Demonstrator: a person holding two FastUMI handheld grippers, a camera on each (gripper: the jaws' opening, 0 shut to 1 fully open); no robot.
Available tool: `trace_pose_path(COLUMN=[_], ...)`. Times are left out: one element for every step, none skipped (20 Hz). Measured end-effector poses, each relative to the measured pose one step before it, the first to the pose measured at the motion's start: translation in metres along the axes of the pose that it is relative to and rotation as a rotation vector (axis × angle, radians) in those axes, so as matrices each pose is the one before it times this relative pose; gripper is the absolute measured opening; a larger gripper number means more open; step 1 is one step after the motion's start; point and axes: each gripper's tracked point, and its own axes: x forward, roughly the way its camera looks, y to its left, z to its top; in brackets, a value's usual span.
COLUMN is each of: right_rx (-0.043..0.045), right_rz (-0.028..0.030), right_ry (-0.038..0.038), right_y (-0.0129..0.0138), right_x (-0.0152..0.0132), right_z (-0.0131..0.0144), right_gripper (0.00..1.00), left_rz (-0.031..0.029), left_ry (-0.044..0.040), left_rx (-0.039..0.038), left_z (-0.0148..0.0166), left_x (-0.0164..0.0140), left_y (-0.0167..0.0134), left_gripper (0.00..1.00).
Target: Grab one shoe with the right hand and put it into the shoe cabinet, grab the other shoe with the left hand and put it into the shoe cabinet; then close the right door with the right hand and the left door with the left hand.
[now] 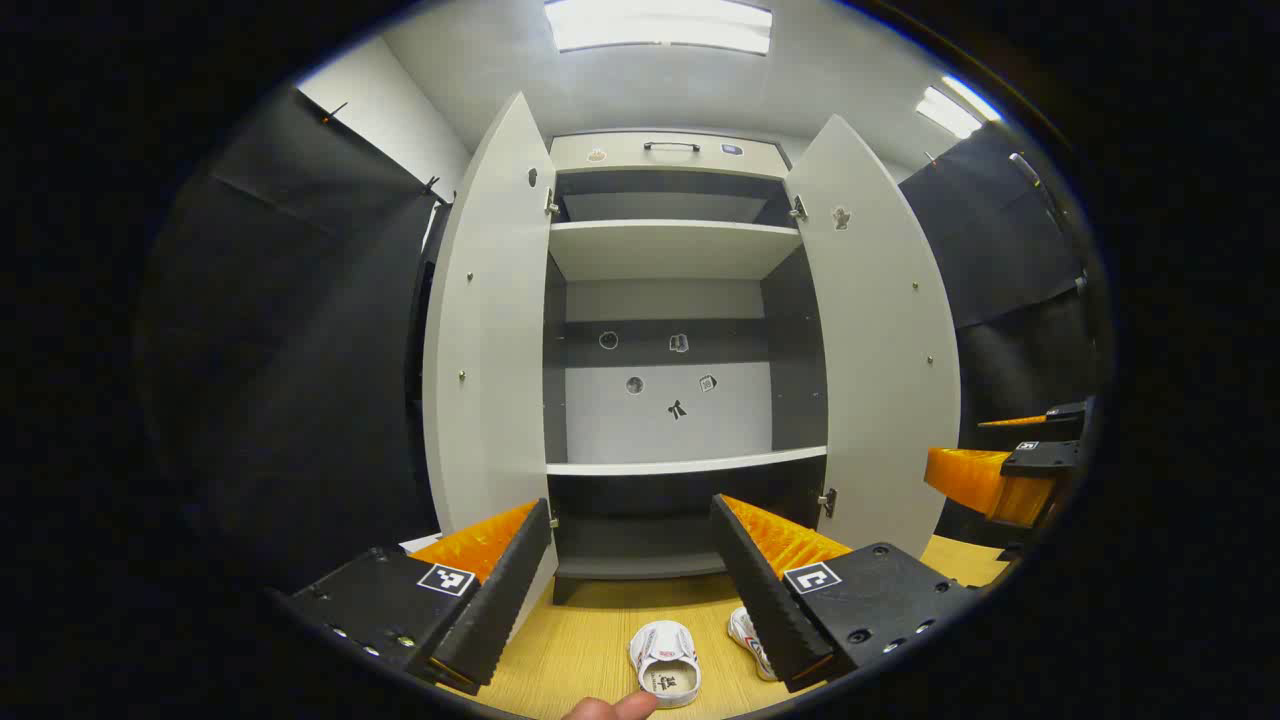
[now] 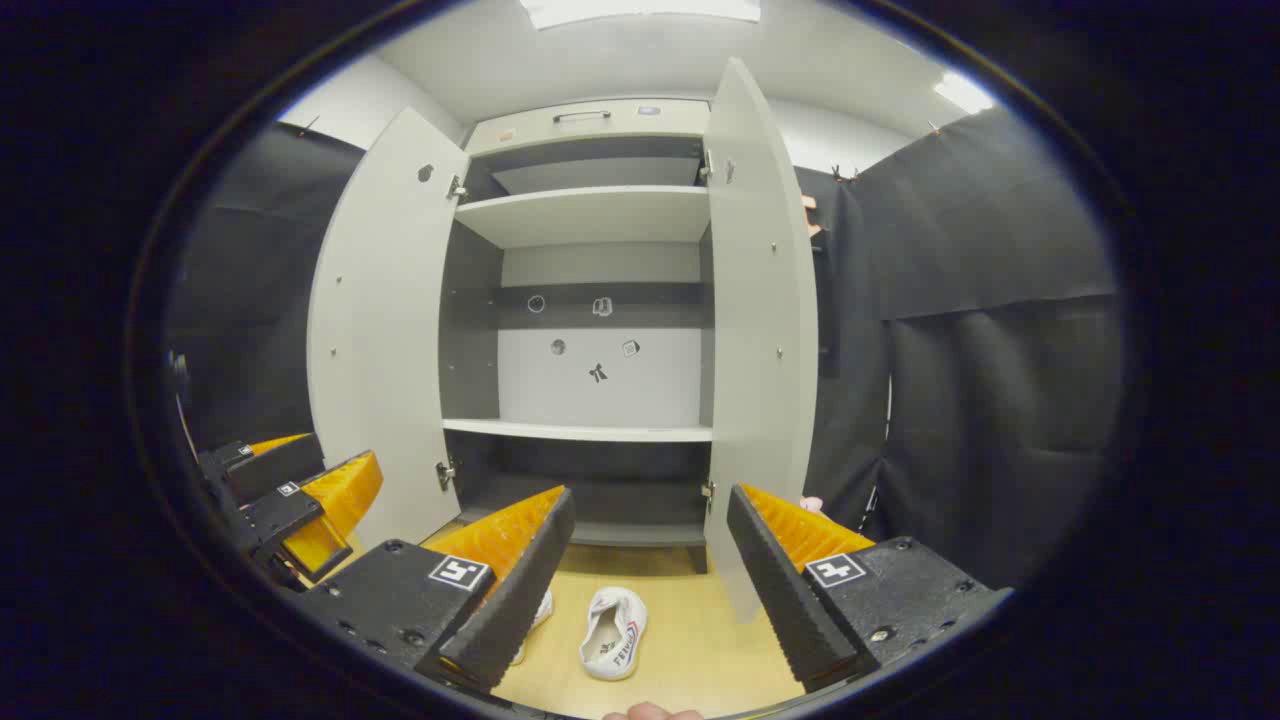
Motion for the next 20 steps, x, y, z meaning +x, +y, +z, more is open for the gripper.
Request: trace_pose_path(right_rx=[-0.00035, 0.00333, 0.00489, 0.00412, 0.0032, -0.00079, -0.00453, -0.00343, -0.00342, 0.00115, 0.00206, 0.00072, 0.00033, -0.00058, 0.00089, 0.0004, 0.00228, 0.00268, 0.00121, -0.00069], right_rz=[-0.00566, -0.00824, -0.00179, -0.00117, -0.00313, -0.00133, 0.00077, -0.00128, 0.00276, 0.00042, -0.00038, 0.00085, -0.00116, 0.00141, 0.00049, -0.00164, -0.0002, 0.00108, -0.00016, -0.00132], right_ry=[0.00281, 0.00319, 0.00167, 0.00079, -0.00414, -0.00205, -0.00257, 0.00023, 0.00274, -0.00243, -0.00327, -0.00204, -0.00031, 0.00036, -0.00203, 0.00085, -0.00067, 0.00009, -0.00029, 0.00134], right_y=[-0.00025, -0.00059, 0.00077, 0.00063, 0.00025, 0.00021, 0.00059, -0.00009, 0.00053, 0.00086, 0.00053, 0.00028, 0.00012, 0.00043, 0.00052, -0.00067, -0.00002, 0.00071, 0.00028, -0.00006], right_x=[0.00203, 0.00199, 0.00103, 0.00044, 0.00046, 0.00064, -0.00031, 0.00079, 0.0001, 0.00018, 0.00009, 0.00016, 0.00034, 0.00037, 0.00034, -0.00015, -0.00054, 0.00013, 0.00004, 0.0001], right_z=[-0.00132, -0.00067, 0.00017, -0.00055, 0.00106, -0.00073, 0.00101, -0.00054, -0.00022, 0.00034, 0.00151, -0.00008, 0.00066, 0.00011, 0.00085, -0.00048, 0.00035, -0.00013, 0.00026, -0.00027], right_gripper=[1.0, 1.0, 1.0, 0.96, 0.96, 0.96, 0.96, 0.96, 0.96, 0.96, 0.96, 0.96, 0.96, 0.96, 0.96, 0.96, 0.96, 0.96, 0.96, 0.96], left_rz=[-0.00165, -0.00152, -0.00872, -0.00806, -0.00561, -0.00556, -0.00566, -0.00374, -0.00401, -0.00342, -0.00411, -0.00315, -0.00132, -0.00111, 0.0, -0.0001, -0.0005, 0.00036, 0.00138, -0.00107], left_ry=[-0.00718, -0.00336, -0.00222, -0.00535, -0.00709, -0.00255, 0.0039, 0.00631, 0.00393, -0.00291, -0.00371, -0.00013, 0.00089, 0.00011, -0.00115, -0.00495, -0.00375, -0.00312, -0.00179, -0.00015], left_rx=[0.00532, 0.00294, -0.00157, -0.00407, -0.00274, -0.00144, 0.00065, 0.00203, 0.00325, 0.00007, -0.00283, -0.00347, -0.00318, -0.0017, 0.00005, 0.00095, 0.00289, 0.00361, 0.00296, 0.00112], left_z=[0.00217, 0.0005, 0.00037, 0.00152, 0.00011, -0.0008, -0.0009, -0.00053, -0.00154, 0.00102, 0.00029, -0.00014, -0.00025, -0.00046, 0.00067, 0.00112, 0.00133, 0.00057, 0.00018, 0.00007], left_x=[0.00225, 0.00162, 0.00082, 0.00015, 0.00116, 0.00007, 0.00155, 0.00058, 0.00041, 0.0009, -0.00024, 0.0016, 0.00221, -0.00029, -0.00039, 0.00011, 0.00017, -0.00006, 0.00053, -0.00033], left_y=[0.0007, -0.00001, -0.00158, -0.00222, -0.00106, -0.00127, -0.00099, -0.00095, -0.00105, -0.00063, -0.00168, -0.00111, -0.0002, -0.00049, 0.00066, -0.00008, -0.00034, 0.00018, 0.00032, -0.00015], left_gripper=[0.96, 0.96, 0.96, 0.96, 0.96, 0.96, 0.96, 0.96, 0.96, 0.96, 0.96, 0.96, 0.96, 0.96, 0.96, 0.96, 0.96, 0.96, 0.96, 0.96])
